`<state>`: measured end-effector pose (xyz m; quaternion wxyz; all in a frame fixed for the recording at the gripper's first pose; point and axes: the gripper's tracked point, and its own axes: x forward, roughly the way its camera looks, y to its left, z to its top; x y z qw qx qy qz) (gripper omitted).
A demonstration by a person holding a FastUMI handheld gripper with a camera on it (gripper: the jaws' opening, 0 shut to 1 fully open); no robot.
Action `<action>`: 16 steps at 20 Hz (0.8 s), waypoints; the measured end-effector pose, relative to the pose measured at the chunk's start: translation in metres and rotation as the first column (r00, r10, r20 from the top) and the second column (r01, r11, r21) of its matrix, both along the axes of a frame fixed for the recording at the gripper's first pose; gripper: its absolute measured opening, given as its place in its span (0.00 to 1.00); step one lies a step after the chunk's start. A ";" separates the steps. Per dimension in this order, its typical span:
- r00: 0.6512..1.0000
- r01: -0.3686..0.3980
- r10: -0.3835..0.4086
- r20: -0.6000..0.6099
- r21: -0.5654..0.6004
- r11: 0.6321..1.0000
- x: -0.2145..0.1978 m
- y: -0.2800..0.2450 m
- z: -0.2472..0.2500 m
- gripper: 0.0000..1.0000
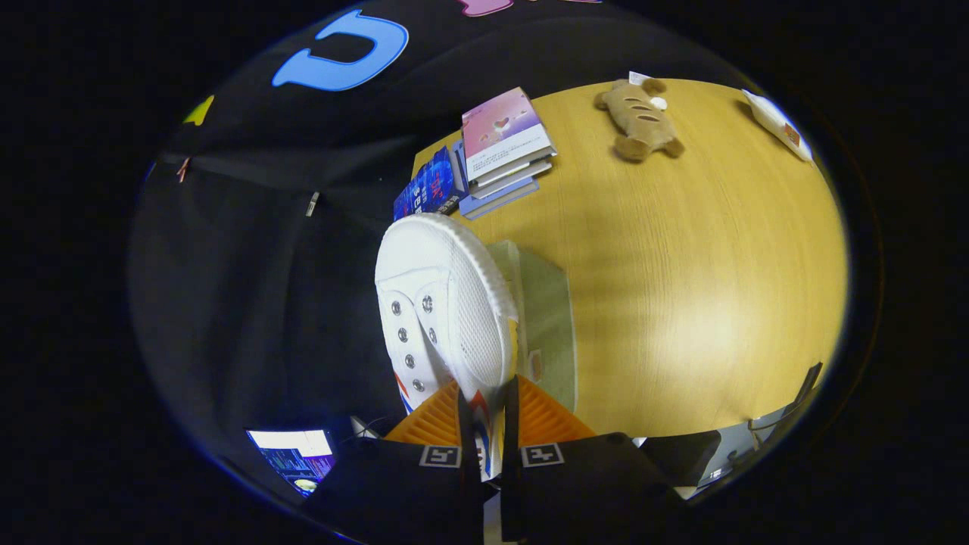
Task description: Open the storage box then place both shoes into the box .Put the left shoe in first, then the right shoe, with the right side of both shoes facing outward in a uniform manner.
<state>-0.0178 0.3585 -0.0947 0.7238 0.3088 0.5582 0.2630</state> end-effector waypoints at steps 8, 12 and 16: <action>0.997 -0.071 0.063 -0.042 -0.212 0.975 -0.007 0.028 -0.043 0.16; 0.993 -0.102 0.086 -0.075 -0.235 0.967 -0.012 0.028 -0.050 0.25; 0.993 -0.093 0.077 -0.090 -0.188 0.978 -0.010 0.032 -0.045 0.41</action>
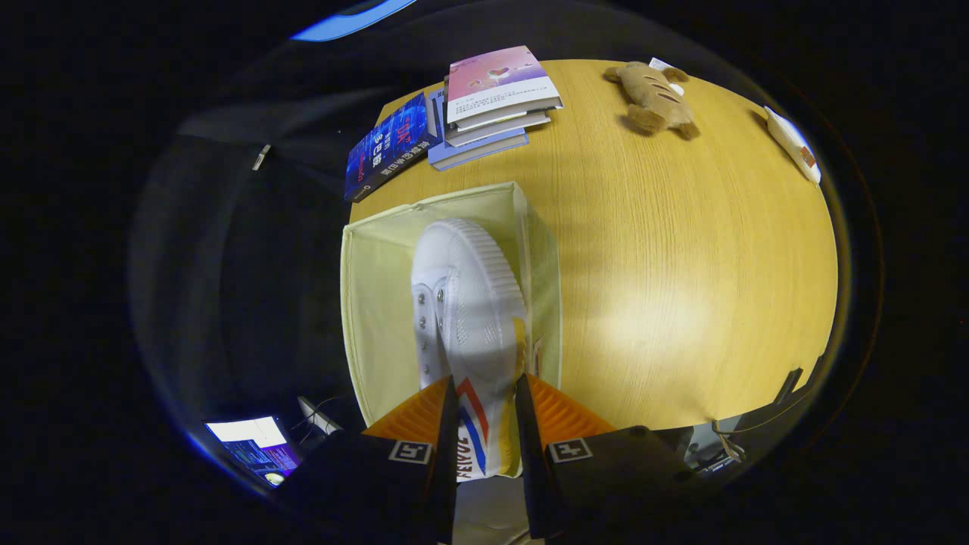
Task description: Open the storage box then place both shoes into the box .Put the left shoe in first, then the right shoe, with the right side of both shoes facing outward in a uniform manner.
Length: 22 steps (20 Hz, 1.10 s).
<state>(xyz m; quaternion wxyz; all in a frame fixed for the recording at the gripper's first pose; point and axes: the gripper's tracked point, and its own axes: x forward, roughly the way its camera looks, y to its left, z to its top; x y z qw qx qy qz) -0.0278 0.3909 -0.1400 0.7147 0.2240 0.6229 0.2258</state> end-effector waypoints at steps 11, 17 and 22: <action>0.997 0.082 -0.081 -0.010 0.175 0.981 0.011 -0.022 0.029 0.84; 0.990 0.134 -0.141 0.022 0.197 0.971 0.005 -0.064 0.018 0.98; 0.947 0.221 -0.244 0.209 0.127 0.967 0.016 -0.130 0.008 0.98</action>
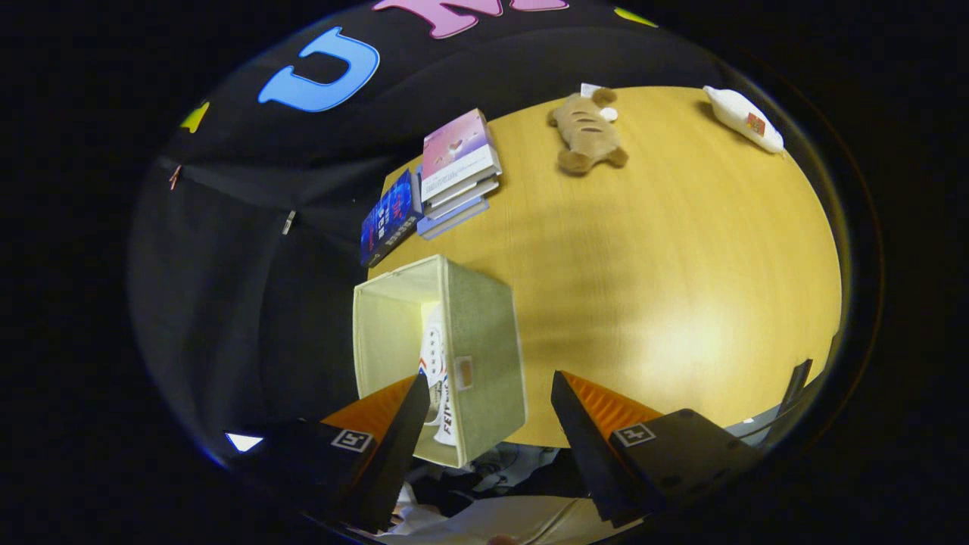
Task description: Open the storage box then place both shoes into the box .Put the left shoe in first, then the right shoe, with the right side of both shoes facing outward in a uniform manner.
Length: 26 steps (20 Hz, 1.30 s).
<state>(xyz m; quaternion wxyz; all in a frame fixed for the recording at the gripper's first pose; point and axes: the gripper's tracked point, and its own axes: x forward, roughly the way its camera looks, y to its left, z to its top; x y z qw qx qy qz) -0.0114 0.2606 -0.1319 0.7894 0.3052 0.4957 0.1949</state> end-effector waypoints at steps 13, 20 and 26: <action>0.844 0.222 -0.045 0.535 -0.271 0.937 0.017 -0.145 -0.003 0.99; 0.660 0.342 -0.015 0.751 -0.283 0.896 0.008 -0.187 0.050 0.99; 0.516 0.440 0.035 0.856 -0.299 0.847 0.007 -0.208 0.088 0.96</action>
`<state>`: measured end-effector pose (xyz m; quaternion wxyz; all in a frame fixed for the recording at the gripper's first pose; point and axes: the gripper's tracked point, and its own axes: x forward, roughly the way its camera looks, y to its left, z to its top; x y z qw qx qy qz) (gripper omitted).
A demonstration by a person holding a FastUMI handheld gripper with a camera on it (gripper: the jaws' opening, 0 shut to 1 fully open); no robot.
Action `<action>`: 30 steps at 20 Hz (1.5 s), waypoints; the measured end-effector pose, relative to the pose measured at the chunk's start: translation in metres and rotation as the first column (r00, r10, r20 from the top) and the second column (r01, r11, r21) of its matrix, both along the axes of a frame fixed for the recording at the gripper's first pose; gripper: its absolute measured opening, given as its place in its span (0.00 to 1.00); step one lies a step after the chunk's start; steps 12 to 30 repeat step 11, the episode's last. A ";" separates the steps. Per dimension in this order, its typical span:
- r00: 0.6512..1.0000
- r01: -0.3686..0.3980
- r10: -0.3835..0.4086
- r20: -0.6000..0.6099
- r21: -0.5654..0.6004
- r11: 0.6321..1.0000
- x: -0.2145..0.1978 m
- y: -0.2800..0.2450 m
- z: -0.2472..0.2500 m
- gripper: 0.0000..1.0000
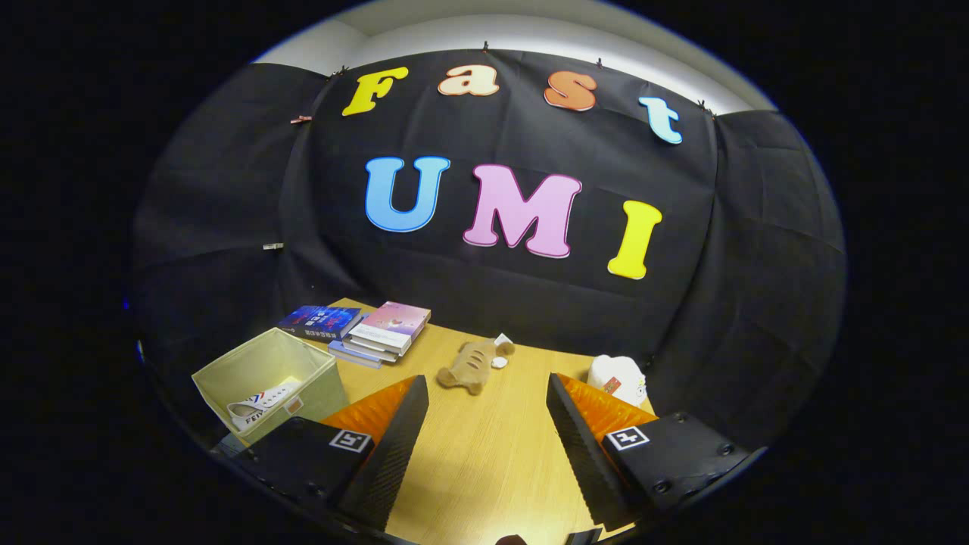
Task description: Open the storage box then place both shoes into the box .Put the left shoe in first, then the right shoe, with the right side of both shoes facing outward in a uniform manner.
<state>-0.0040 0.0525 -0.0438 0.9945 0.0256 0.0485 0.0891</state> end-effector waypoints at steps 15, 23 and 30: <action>0.994 -0.033 0.030 0.106 0.022 0.999 -0.036 0.026 0.047 0.98; 0.994 -0.033 0.030 0.106 0.022 0.999 -0.036 0.026 0.047 0.98; 0.994 -0.033 0.030 0.106 0.022 0.999 -0.036 0.026 0.047 0.98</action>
